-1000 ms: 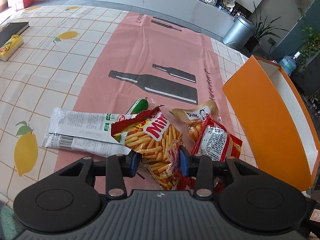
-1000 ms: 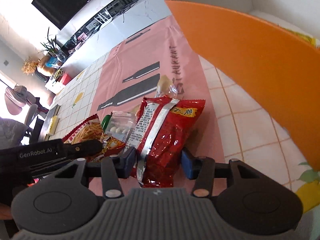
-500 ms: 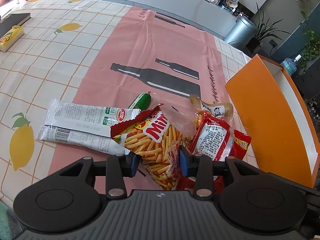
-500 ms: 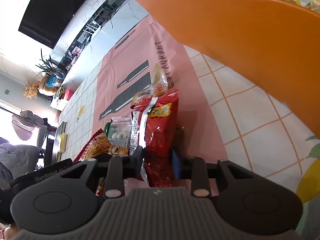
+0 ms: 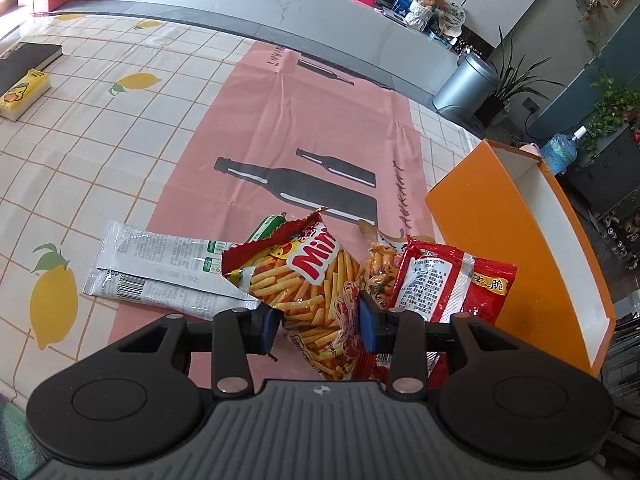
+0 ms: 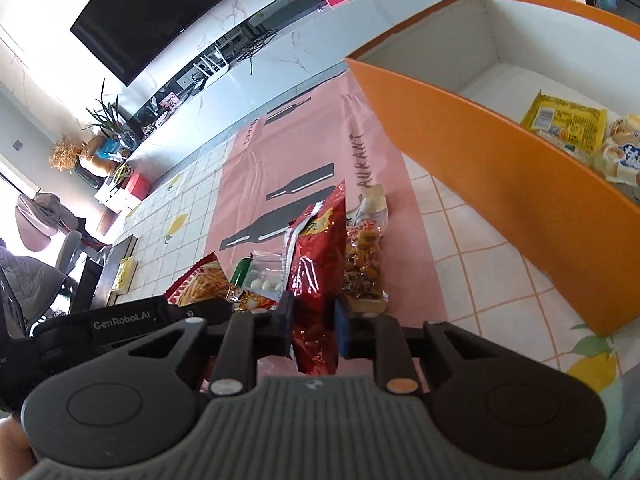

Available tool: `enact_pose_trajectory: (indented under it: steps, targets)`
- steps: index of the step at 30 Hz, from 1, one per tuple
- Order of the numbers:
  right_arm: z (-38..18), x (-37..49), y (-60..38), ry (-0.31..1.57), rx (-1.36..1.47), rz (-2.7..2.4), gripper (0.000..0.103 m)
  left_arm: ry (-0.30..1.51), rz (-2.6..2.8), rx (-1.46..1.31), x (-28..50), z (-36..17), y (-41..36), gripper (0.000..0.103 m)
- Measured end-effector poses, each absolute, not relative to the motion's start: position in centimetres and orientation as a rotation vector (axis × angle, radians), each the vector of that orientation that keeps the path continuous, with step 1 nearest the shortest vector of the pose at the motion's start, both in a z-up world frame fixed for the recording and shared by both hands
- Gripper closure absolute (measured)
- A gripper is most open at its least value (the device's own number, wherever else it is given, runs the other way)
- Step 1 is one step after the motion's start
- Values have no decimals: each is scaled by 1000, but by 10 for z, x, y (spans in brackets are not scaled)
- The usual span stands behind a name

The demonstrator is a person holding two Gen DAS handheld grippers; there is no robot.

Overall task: Organize snacks
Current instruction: 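Lift the stick snack bag with the left tool while the right tool lifts the red chip bag, then carry both bags into the orange box and open both tools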

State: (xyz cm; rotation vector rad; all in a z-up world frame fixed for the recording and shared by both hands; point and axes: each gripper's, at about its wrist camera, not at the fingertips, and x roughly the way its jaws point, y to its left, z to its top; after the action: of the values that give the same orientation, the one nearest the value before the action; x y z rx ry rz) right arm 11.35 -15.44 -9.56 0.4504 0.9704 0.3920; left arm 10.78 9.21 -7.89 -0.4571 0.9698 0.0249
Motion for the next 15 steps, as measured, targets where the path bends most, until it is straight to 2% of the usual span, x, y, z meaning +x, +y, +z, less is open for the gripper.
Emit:
enact_pose_trajectory:
  steps: [15]
  targets:
    - [-16,126,-176,832,292,418,86,856,-75,-449,113,-20,71,58]
